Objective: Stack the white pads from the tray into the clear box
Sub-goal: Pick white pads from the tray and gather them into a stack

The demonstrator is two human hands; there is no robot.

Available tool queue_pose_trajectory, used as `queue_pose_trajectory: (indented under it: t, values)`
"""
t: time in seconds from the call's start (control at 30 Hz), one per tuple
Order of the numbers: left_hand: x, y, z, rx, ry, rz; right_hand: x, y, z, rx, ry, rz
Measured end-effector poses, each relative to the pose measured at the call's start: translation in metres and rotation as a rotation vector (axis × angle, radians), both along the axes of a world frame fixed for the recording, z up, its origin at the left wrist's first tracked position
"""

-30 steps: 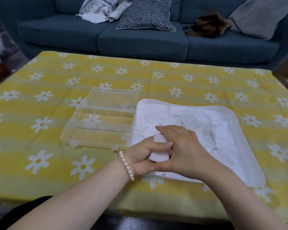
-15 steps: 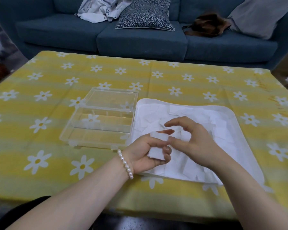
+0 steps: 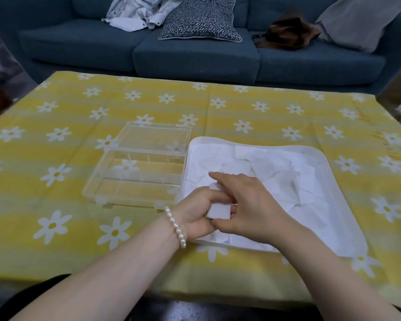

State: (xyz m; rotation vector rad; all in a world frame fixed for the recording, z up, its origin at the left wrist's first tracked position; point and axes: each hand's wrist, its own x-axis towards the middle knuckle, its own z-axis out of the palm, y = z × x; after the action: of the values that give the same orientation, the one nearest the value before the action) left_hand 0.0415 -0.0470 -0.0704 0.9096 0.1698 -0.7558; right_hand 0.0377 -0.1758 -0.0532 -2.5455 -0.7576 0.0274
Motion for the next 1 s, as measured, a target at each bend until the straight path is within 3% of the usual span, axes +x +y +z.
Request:
queue_pose_trajectory:
  t: [0.17, 0.23, 0.3, 0.43, 0.6, 0.67, 0.8, 1.0]
  values:
    - [0.011, 0.017, 0.014, -0.107, 0.136, 0.069, 0.01, -0.011, 0.009, 0.359, 0.232, -0.163]
    - [0.018, 0.028, 0.02, -0.123, 0.132, 0.138, 0.019, -0.022, 0.01, 0.406, 0.182, -0.319]
    - [0.023, 0.038, 0.023, -0.191, 0.139, 0.208, 0.023, -0.03, 0.01, 0.204, 0.171, -0.362]
    - [0.027, 0.047, 0.022, -0.185, 0.142, 0.293, 0.015, -0.02, -0.004, -0.079, 0.389, -0.176]
    - [0.029, 0.045, 0.015, -0.04, 0.217, 0.393, 0.007, 0.002, -0.029, -0.336, 0.302, -0.344]
    - [0.028, 0.043, 0.013, 0.003, 0.238, 0.416, 0.007, 0.005, -0.035, -0.338, 0.346, -0.393]
    - [0.028, 0.04, 0.011, 0.052, 0.239, 0.411, 0.009, 0.005, -0.034, -0.14, 0.429, -0.388]
    - [0.03, 0.038, 0.007, 0.081, 0.231, 0.457, 0.02, -0.008, -0.028, 0.381, 0.444, -0.554]
